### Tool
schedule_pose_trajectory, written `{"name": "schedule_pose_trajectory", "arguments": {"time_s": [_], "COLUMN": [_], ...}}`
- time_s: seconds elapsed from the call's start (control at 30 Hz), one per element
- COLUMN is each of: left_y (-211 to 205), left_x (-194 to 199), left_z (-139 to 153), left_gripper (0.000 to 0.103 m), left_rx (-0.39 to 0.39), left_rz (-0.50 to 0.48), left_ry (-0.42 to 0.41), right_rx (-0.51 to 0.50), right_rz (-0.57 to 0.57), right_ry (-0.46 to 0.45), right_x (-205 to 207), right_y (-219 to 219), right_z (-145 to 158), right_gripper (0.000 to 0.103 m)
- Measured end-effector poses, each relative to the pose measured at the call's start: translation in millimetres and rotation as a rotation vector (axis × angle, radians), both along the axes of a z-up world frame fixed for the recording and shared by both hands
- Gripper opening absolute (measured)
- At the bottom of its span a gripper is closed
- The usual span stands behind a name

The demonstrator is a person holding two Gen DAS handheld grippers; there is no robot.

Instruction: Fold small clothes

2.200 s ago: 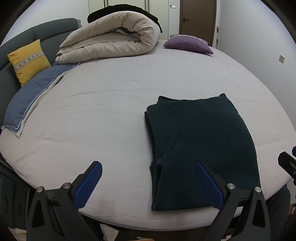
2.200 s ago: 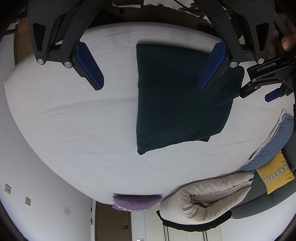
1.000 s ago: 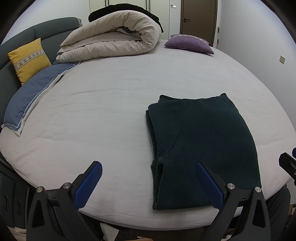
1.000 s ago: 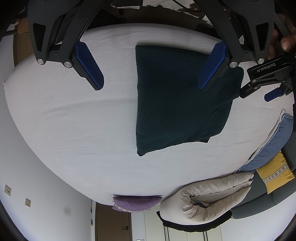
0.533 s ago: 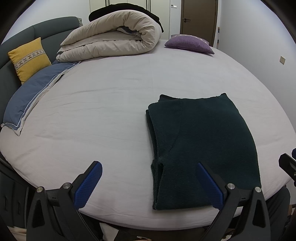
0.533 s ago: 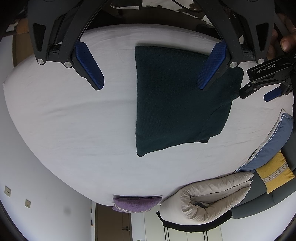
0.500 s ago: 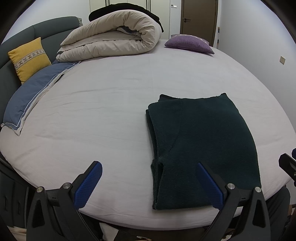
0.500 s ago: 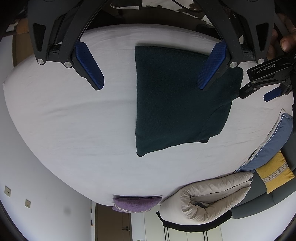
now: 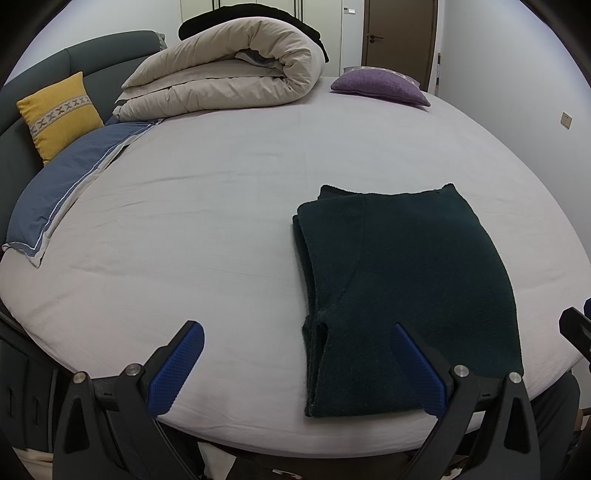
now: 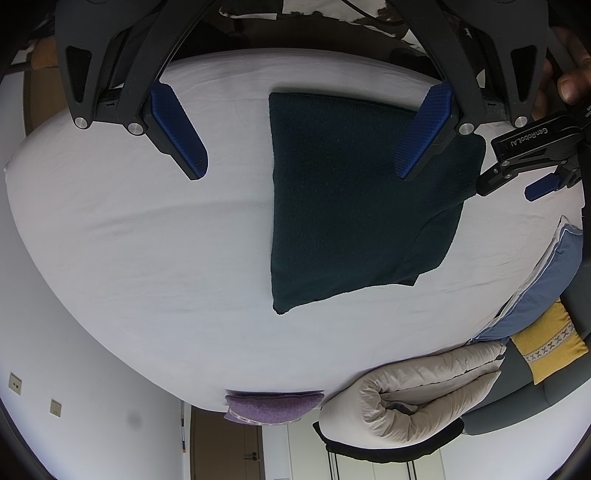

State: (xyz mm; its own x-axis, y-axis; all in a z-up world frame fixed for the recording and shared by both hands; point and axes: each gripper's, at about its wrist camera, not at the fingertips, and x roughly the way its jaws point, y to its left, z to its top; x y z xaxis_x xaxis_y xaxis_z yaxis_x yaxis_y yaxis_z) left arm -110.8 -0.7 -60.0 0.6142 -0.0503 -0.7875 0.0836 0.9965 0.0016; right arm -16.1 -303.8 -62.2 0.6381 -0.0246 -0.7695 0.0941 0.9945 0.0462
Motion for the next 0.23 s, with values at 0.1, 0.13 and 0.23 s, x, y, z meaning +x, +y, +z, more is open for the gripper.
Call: {"name": "schedule_pose_trajectory", "arguments": {"time_s": [0.1, 0.13, 0.23], "left_y": [-0.3, -1.2, -1.8], "left_x": [0.3, -0.3, -1.5], "left_z": [-1.4, -1.7, -1.8], "left_gripper": [0.103, 0.103, 0.103], "left_rx": [-0.003, -0.001, -0.011], "left_rz": [0.000, -0.003, -0.008], "left_ry": [0.003, 0.001, 0.003], "right_rx": [0.003, 0.004, 0.006], "right_rz": [0.002, 0.002, 0.004], "right_ry": [0.003, 0.004, 0.006], "right_x": [-0.6, -1.3, -2.6], "right_y": [-0.2, 0.6, 0.2], "right_z": [-1.7, -2.1, -3.2], "right_gripper": [0.103, 0.103, 0.103]}}
